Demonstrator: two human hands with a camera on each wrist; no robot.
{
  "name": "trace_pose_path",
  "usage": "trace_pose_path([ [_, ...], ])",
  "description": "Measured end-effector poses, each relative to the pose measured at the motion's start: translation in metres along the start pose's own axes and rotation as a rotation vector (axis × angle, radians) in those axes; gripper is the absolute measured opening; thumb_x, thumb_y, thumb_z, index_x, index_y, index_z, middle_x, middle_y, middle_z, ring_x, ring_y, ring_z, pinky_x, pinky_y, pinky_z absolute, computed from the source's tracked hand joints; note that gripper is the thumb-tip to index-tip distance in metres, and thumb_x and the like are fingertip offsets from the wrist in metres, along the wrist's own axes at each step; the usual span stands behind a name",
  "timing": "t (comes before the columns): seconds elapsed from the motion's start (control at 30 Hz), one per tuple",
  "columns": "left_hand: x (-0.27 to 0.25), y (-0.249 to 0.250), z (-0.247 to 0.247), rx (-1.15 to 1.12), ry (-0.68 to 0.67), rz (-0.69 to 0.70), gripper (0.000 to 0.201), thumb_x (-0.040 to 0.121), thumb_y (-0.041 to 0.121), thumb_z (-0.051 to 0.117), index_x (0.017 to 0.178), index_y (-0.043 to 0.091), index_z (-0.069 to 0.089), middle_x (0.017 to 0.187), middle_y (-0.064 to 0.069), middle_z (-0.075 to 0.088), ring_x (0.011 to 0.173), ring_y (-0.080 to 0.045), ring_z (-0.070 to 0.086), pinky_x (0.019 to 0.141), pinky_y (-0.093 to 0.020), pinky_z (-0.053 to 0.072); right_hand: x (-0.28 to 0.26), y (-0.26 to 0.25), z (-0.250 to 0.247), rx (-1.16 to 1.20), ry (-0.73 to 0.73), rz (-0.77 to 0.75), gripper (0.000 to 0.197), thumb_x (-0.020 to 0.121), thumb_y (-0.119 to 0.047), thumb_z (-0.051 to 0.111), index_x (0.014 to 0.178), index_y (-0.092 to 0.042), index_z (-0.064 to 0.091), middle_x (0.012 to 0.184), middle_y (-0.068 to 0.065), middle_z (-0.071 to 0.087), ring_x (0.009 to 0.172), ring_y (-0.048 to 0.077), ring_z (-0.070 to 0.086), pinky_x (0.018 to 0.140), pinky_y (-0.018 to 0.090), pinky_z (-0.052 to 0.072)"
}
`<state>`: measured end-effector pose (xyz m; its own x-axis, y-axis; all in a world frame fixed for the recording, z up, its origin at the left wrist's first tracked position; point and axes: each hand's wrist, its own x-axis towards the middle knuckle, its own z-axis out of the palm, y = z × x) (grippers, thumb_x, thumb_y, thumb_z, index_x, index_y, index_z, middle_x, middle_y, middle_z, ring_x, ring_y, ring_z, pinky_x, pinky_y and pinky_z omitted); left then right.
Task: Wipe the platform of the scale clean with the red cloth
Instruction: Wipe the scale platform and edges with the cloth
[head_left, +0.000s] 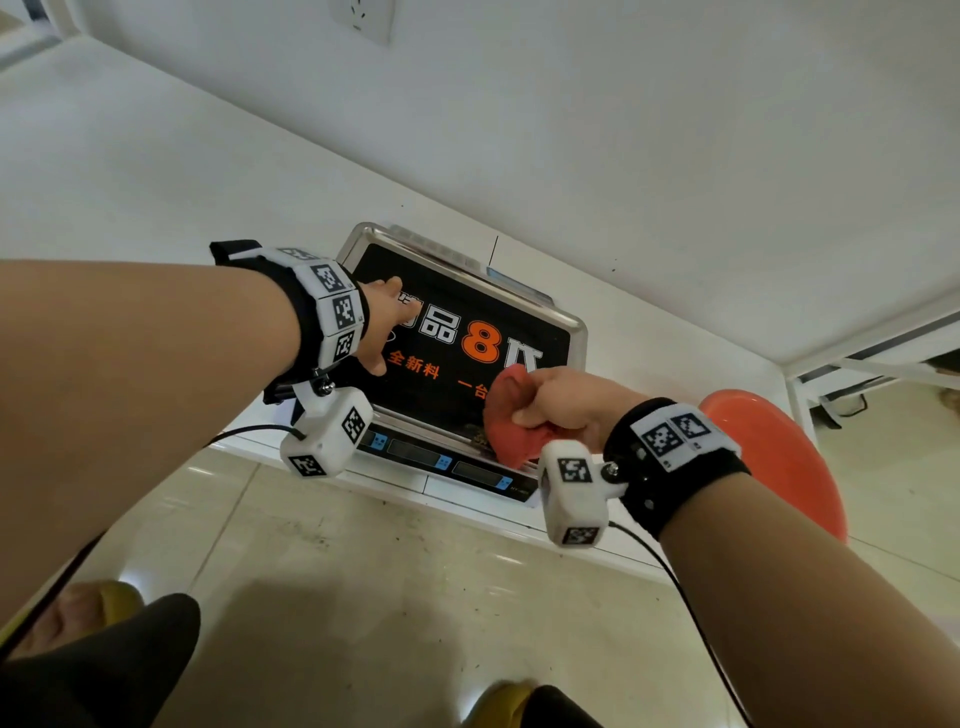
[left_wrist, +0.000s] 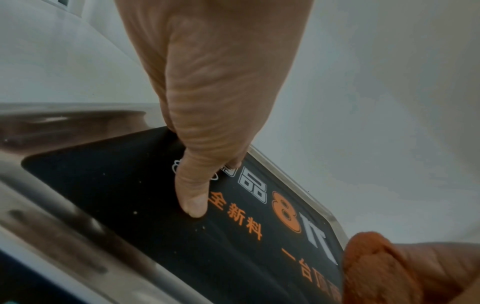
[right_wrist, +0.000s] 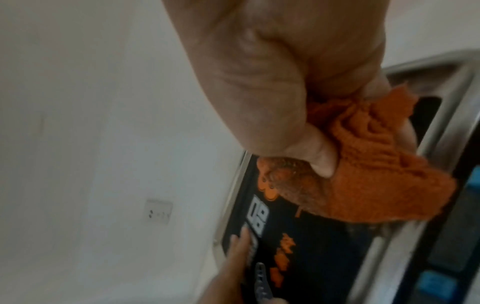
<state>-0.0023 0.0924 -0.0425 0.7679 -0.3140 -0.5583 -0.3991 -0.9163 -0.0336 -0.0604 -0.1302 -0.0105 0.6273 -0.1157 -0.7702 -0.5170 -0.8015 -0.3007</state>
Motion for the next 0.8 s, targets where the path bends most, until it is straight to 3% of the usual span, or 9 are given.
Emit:
trace_pose_path([
  [0.13, -0.001, 0.0, 0.0, -0.008, -0.006, -0.002, 0.098, 0.081, 0.036, 0.071, 0.154, 0.023, 0.007, 0.159, -0.012, 0.003, 0.146, -0.028, 0.019, 0.113, -0.041, 0.035, -0.003, -0.003, -0.018, 0.069, 0.072, -0.019, 0.026, 0.094, 0.004, 0.058, 0.118, -0.006, 0.062, 0.117, 0.018, 0.068, 0.108, 0.034, 0.066, 0.095, 0.046, 0.055],
  [0.23, -0.001, -0.001, -0.001, -0.012, -0.012, -0.004, 0.099, 0.082, 0.036, 0.071, 0.154, 0.023, 0.005, 0.16, -0.012, 0.001, 0.147, -0.028, 0.017, 0.114, -0.042, 0.033, -0.006, 0.005, -0.024, -0.114, 0.132, 0.04, 0.022, 0.096, 0.0, 0.058, 0.118, -0.002, 0.061, 0.115, 0.019, 0.068, 0.107, 0.034, 0.067, 0.092, 0.044, 0.057],
  [0.33, -0.002, 0.0, -0.001, -0.015, -0.018, 0.0, 0.098, 0.082, 0.035, 0.07, 0.154, 0.022, 0.005, 0.159, -0.013, 0.001, 0.147, -0.029, 0.016, 0.115, -0.041, 0.032, -0.006, 0.013, -0.017, -0.19, 0.074, 0.121, 0.023, 0.096, -0.001, 0.058, 0.119, 0.0, 0.061, 0.118, 0.023, 0.067, 0.104, 0.036, 0.068, 0.093, 0.049, 0.058],
  [0.43, -0.003, 0.002, -0.003, -0.01, -0.019, -0.006, 0.097, 0.083, 0.034, 0.07, 0.154, 0.021, 0.004, 0.159, -0.013, 0.0, 0.147, -0.029, 0.016, 0.115, -0.041, 0.031, -0.007, 0.009, -0.005, -0.181, 0.028, 0.125, 0.026, 0.096, -0.003, 0.059, 0.122, -0.001, 0.059, 0.12, 0.021, 0.066, 0.104, 0.033, 0.067, 0.094, 0.044, 0.057],
  [0.53, -0.002, 0.002, -0.003, -0.007, -0.019, -0.007, 0.098, 0.083, 0.034, 0.07, 0.154, 0.021, 0.004, 0.159, -0.013, -0.001, 0.147, -0.029, 0.015, 0.115, -0.041, 0.031, -0.004, -0.001, 0.002, -0.081, 0.001, 0.044, 0.027, 0.096, -0.002, 0.059, 0.123, -0.002, 0.059, 0.117, 0.018, 0.067, 0.107, 0.032, 0.067, 0.095, 0.045, 0.057],
  [0.63, -0.001, 0.0, -0.001, -0.001, -0.014, 0.001, 0.098, 0.082, 0.036, 0.07, 0.154, 0.022, 0.005, 0.159, -0.013, 0.001, 0.147, -0.029, 0.017, 0.113, -0.041, 0.034, -0.003, -0.007, -0.001, 0.154, -0.032, 0.001, 0.031, 0.096, 0.003, 0.057, 0.127, -0.003, 0.058, 0.1, 0.01, 0.067, 0.085, 0.021, 0.066, 0.068, 0.031, 0.056],
  [0.67, -0.001, -0.001, -0.001, 0.001, -0.011, 0.004, 0.098, 0.082, 0.036, 0.071, 0.154, 0.022, 0.006, 0.159, -0.013, 0.002, 0.146, -0.029, 0.018, 0.113, -0.041, 0.035, -0.001, -0.006, -0.004, 0.232, -0.022, -0.019, 0.038, 0.095, 0.007, 0.055, 0.132, -0.002, 0.055, 0.096, 0.009, 0.065, 0.081, 0.019, 0.065, 0.065, 0.029, 0.054],
  [0.73, -0.001, -0.001, -0.001, 0.004, -0.01, 0.007, 0.098, 0.082, 0.037, 0.07, 0.154, 0.022, 0.006, 0.159, -0.013, 0.001, 0.146, -0.028, 0.019, 0.112, -0.04, 0.036, 0.002, -0.001, -0.012, 0.329, 0.018, -0.044, 0.048, 0.093, 0.015, 0.051, 0.139, 0.005, 0.048, 0.097, 0.011, 0.062, 0.079, 0.02, 0.061, 0.069, 0.029, 0.054],
  [0.8, -0.001, 0.0, -0.001, 0.0, -0.008, 0.004, 0.098, 0.082, 0.037, 0.07, 0.154, 0.022, 0.005, 0.16, -0.013, -0.001, 0.146, -0.028, 0.018, 0.113, -0.039, 0.035, 0.001, 0.004, -0.02, 0.257, 0.076, -0.008, 0.042, 0.093, 0.014, 0.05, 0.135, 0.007, 0.052, 0.107, 0.018, 0.063, 0.088, 0.027, 0.063, 0.075, 0.035, 0.054],
])
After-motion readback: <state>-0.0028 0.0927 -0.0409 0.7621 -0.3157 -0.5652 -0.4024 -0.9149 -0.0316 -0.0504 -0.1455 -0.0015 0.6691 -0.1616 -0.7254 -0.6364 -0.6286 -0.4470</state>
